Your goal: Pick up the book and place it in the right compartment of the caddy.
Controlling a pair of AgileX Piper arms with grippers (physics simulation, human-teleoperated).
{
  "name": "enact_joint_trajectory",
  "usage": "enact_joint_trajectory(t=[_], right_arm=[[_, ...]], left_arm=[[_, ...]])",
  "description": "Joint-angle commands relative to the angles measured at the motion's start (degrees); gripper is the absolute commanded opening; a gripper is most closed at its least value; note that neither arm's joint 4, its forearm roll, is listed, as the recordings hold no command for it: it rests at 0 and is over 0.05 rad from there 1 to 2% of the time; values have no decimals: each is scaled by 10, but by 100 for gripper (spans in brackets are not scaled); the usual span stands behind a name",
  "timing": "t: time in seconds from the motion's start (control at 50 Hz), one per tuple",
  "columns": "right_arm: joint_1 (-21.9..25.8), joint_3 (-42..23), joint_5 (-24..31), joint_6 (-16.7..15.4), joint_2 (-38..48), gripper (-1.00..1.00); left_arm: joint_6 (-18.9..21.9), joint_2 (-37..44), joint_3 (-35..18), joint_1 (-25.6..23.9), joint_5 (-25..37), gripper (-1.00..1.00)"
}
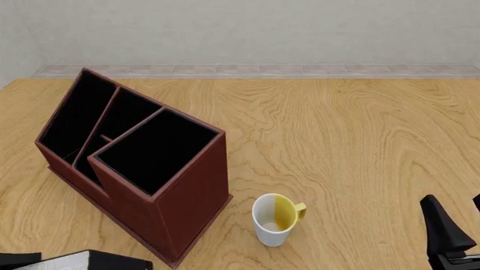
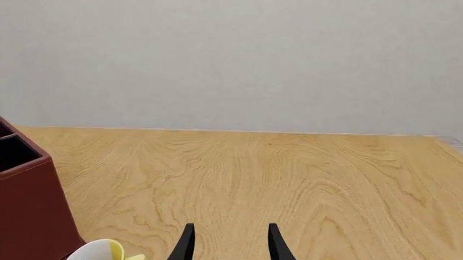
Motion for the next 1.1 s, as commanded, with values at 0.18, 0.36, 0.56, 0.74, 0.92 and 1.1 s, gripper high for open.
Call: enact_joint_trajectory(t=[0.18, 0.36, 0.56, 0.74, 0.92, 1.1], right_arm=[[6, -11, 7, 1, 0, 100], [8, -14, 9, 1, 0, 100], [8, -21, 13, 1, 0, 100], [12, -26, 16, -2, 0, 100], [14, -28, 19, -3, 0, 100], [18, -28, 17, -2, 0, 100]], left_arm=[[-26, 34, -95, -42, 4, -100], [-38, 48, -149, -45, 8, -100], [-48, 63, -213, -39, 20, -100], [-54, 77, -268, -30, 38, -100], [-62, 103, -314, 7, 61, -100], [-64, 151, -366, 35, 63, -100]])
